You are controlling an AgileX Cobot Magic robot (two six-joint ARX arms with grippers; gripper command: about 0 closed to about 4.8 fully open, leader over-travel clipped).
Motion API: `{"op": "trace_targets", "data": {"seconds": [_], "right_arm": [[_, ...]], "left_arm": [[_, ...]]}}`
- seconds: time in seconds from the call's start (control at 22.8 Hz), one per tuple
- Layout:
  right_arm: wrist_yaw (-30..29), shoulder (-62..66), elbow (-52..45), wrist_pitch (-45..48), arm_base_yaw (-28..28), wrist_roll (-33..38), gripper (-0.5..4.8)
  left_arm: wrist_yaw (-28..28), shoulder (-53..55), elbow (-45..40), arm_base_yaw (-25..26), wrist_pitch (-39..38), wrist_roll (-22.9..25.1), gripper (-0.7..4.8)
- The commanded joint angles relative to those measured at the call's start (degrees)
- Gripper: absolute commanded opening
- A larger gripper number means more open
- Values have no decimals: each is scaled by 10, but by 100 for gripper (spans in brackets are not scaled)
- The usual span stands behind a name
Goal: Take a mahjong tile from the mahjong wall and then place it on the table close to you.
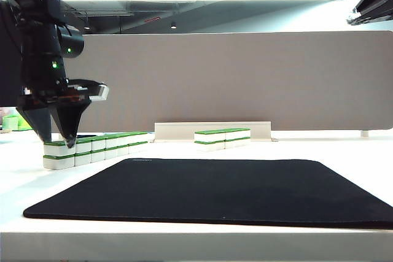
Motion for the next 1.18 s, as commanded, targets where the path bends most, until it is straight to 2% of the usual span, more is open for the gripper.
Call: {"op": "trace_targets", "data": {"seconds": [0.04, 0.79, 1.01, 1.18], "right_arm": [[0, 2, 2, 6, 0, -2, -1], [3, 2, 2, 7, 0, -2, -1], [4, 2, 2, 6, 0, -2, -1], [21, 2, 2, 6, 0, -2, -1]], "left_arm": [[-1, 7, 0, 0, 6, -2, 376], [-4, 35, 0, 0, 25, -2, 372], [-21, 38, 0, 0, 26, -2, 371], [-21, 42, 0, 0, 27, -2, 362]]}}
